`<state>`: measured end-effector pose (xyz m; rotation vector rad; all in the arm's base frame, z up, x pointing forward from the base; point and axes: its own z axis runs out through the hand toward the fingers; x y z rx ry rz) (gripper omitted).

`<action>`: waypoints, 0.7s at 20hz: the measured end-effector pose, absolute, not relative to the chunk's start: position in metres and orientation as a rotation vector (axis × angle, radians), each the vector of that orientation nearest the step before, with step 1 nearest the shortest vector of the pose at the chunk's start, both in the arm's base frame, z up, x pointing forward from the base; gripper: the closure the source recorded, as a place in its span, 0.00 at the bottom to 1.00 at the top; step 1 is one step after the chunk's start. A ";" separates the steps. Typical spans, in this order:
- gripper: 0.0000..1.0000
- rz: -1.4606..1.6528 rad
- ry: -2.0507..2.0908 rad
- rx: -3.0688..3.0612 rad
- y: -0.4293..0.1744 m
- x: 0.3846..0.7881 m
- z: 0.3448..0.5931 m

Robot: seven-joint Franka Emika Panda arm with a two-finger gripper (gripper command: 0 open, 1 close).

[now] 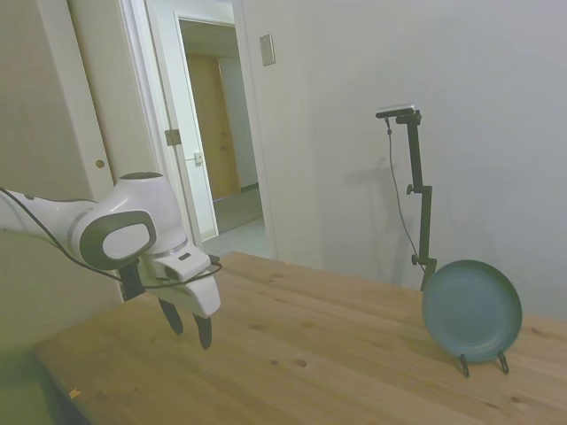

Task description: Unload the plate

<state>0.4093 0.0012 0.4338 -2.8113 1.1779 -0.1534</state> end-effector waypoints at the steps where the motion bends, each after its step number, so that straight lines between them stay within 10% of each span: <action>1: 0.00 -0.153 1.179 -2.812 0.001 0.409 0.433; 14: 0.00 -0.486 1.657 -2.529 -0.192 0.454 0.534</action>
